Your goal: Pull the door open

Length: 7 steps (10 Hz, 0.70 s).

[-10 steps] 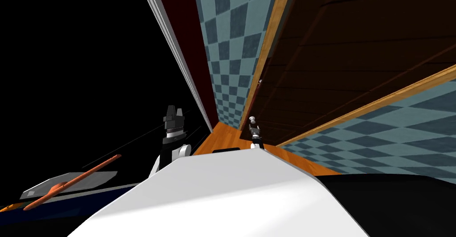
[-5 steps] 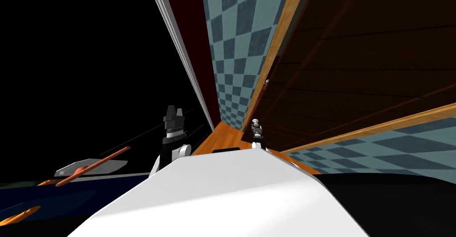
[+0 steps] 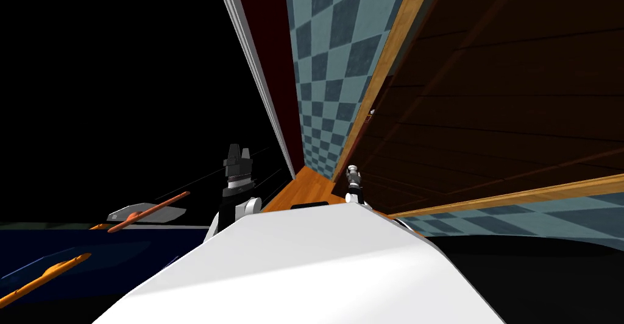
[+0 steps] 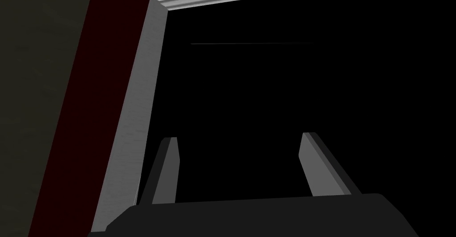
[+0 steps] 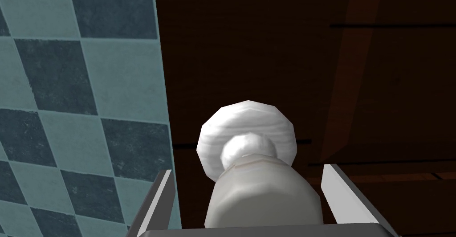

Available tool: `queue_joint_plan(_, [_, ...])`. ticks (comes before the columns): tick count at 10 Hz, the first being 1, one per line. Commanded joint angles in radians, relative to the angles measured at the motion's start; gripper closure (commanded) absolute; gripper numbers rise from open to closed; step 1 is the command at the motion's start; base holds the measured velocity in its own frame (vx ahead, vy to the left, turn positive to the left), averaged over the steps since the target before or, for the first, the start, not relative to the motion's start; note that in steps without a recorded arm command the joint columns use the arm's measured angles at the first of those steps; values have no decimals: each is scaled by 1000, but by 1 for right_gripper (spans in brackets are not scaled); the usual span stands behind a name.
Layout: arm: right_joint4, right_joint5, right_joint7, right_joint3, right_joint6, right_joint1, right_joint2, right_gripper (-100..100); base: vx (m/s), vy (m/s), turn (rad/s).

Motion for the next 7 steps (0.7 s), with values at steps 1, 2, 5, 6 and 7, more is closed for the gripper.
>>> queue_joint_plan(1, [-3,0,1,2,1,2,0,100,0,-2,-47])
queue_joint_plan(2, [-3,0,1,2,1,2,0,100,0,0,0])
queue_joint_plan(5, [-3,0,1,2,1,2,0,100,0,0,0])
queue_joint_plan(6, [-3,0,1,2,1,2,0,100,0,0,0])
queue_joint_plan(7, [-10,7,-24,21,0,10,-16,100,-138,-14,108])
